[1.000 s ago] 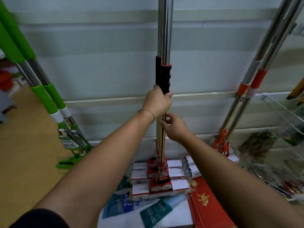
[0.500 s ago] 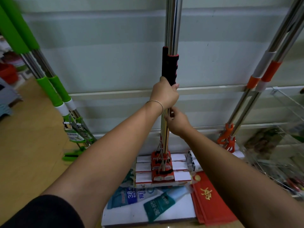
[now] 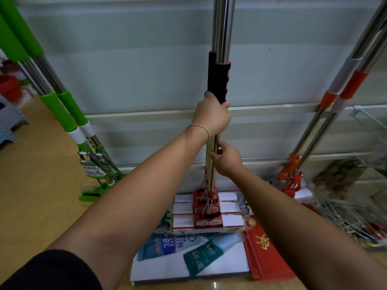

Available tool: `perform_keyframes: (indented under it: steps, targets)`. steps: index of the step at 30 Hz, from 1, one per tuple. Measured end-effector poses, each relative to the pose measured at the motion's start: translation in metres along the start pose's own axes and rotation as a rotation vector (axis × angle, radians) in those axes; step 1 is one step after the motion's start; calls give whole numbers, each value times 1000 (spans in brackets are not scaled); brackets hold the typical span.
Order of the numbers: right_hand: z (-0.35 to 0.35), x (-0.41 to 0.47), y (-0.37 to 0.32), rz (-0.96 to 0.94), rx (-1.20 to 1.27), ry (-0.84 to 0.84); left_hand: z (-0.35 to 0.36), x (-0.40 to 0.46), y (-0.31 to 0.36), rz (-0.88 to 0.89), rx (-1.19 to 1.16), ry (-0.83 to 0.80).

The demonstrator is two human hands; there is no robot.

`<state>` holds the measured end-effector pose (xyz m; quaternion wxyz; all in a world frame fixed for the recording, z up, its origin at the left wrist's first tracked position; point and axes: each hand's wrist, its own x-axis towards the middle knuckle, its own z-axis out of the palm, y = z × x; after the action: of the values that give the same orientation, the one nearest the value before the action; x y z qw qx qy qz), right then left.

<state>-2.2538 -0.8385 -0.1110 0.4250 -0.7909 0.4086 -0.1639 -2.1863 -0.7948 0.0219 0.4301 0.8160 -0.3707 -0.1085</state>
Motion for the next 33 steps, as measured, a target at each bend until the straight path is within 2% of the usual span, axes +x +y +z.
perform_keyframes:
  steps: [4,6,9,12,15,20,27,33]
  targets:
    - [-3,-4,2,16,-23,5,-2,-6,-5,26,0,9]
    - [-9,-6,2,14,-33,13,0,-13,-15,19,142,-48]
    - [-24,-10,1,-16,-55,26,8,-26,-37,-46,406,-220]
    - [-45,-14,1,-36,-82,64,14,-34,-49,-53,513,-136]
    - [-64,-17,6,-41,-91,105,23,-38,-45,31,457,-55]
    - [-96,-17,16,-45,-112,170,47,-37,-17,172,236,-146]
    - [-165,-14,38,-62,-102,230,97,-22,27,136,136,-266]
    - [-235,7,83,-54,-73,267,153,-7,70,97,89,-244]
